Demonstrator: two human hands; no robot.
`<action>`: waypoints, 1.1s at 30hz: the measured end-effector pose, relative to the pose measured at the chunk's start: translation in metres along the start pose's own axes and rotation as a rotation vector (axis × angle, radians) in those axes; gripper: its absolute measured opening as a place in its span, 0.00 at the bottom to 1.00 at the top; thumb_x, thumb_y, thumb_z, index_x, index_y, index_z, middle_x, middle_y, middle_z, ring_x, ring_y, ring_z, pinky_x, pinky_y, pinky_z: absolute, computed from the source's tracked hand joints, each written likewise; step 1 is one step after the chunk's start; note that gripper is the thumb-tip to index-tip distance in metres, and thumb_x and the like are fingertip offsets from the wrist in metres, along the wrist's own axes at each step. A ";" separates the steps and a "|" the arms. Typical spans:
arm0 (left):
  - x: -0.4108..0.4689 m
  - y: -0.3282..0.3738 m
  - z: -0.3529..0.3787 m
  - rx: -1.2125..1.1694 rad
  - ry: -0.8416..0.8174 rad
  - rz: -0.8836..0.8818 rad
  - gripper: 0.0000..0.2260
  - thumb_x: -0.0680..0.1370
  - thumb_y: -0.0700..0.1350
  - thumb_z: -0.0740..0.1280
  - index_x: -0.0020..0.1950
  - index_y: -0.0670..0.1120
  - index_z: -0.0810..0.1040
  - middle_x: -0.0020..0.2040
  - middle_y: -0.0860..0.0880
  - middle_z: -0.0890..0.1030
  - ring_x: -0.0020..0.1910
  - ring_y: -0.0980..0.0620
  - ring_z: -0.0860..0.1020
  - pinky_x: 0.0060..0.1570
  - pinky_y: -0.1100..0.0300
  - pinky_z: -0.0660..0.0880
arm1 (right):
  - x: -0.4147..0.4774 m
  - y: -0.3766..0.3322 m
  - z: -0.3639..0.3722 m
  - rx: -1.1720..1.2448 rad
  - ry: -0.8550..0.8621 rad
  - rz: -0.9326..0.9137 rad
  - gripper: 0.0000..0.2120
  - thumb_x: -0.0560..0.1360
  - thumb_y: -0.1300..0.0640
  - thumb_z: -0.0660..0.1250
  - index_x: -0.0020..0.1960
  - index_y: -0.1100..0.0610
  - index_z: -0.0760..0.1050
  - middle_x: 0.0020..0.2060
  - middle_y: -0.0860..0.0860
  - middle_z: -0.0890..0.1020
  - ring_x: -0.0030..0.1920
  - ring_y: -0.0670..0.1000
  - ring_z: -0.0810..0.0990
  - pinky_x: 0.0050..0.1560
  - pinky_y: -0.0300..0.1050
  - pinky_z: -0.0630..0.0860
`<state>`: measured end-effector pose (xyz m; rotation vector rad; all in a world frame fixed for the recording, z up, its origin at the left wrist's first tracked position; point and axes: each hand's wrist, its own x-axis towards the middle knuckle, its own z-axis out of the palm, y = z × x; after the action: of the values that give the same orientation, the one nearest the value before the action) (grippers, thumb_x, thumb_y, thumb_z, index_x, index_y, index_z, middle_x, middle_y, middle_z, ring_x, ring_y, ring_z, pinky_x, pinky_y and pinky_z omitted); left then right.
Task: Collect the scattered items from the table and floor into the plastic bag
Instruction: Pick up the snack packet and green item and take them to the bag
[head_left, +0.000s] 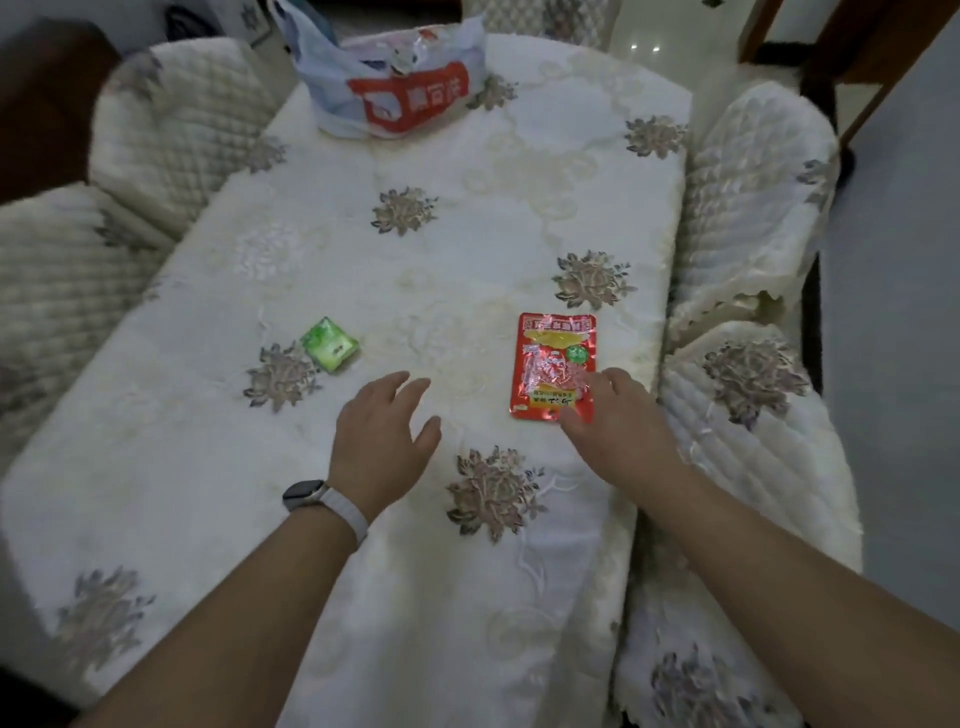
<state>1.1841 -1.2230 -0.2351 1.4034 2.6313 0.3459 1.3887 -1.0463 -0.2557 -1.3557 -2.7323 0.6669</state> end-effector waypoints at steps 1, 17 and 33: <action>0.004 -0.003 0.002 -0.005 0.005 -0.041 0.23 0.75 0.54 0.65 0.66 0.44 0.78 0.64 0.41 0.78 0.63 0.39 0.76 0.58 0.43 0.74 | 0.012 0.003 0.002 0.028 -0.007 0.014 0.25 0.77 0.43 0.62 0.68 0.56 0.70 0.60 0.57 0.74 0.59 0.58 0.73 0.56 0.53 0.72; 0.099 -0.152 0.036 -0.260 -0.016 -0.463 0.29 0.77 0.57 0.68 0.73 0.42 0.68 0.70 0.40 0.70 0.70 0.41 0.66 0.70 0.47 0.64 | 0.090 -0.020 0.053 -0.029 -0.016 0.168 0.45 0.67 0.36 0.72 0.74 0.57 0.58 0.64 0.57 0.71 0.64 0.60 0.69 0.62 0.58 0.68; 0.102 -0.158 0.039 -0.452 0.036 -0.389 0.27 0.74 0.48 0.73 0.71 0.46 0.69 0.63 0.43 0.73 0.62 0.43 0.72 0.58 0.55 0.67 | 0.083 -0.052 0.047 0.314 -0.087 0.460 0.30 0.70 0.53 0.76 0.66 0.58 0.66 0.49 0.51 0.80 0.41 0.49 0.78 0.36 0.43 0.72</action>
<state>1.0097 -1.2182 -0.3161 0.7382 2.5489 0.8480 1.2881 -1.0271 -0.2923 -1.9130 -2.2419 1.1422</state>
